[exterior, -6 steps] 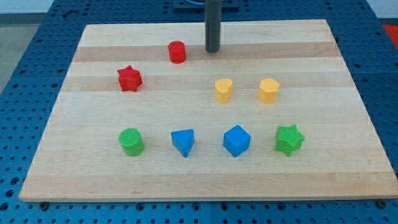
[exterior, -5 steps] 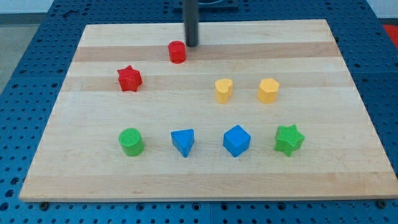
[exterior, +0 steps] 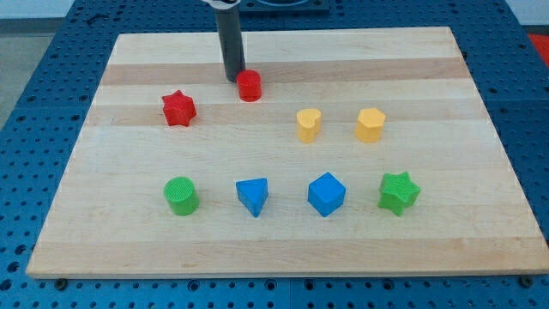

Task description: Move the red circle towards the blue triangle

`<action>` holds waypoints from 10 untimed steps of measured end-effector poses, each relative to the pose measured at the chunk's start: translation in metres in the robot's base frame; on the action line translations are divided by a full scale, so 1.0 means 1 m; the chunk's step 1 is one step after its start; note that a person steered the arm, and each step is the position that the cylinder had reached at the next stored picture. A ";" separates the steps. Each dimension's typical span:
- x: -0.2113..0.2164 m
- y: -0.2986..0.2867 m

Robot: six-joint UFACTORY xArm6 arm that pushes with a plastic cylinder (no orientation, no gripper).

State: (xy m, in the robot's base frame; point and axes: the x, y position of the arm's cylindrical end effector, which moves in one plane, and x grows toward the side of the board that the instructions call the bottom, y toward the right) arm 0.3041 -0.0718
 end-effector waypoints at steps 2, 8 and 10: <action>-0.007 0.025; 0.063 0.024; 0.077 0.024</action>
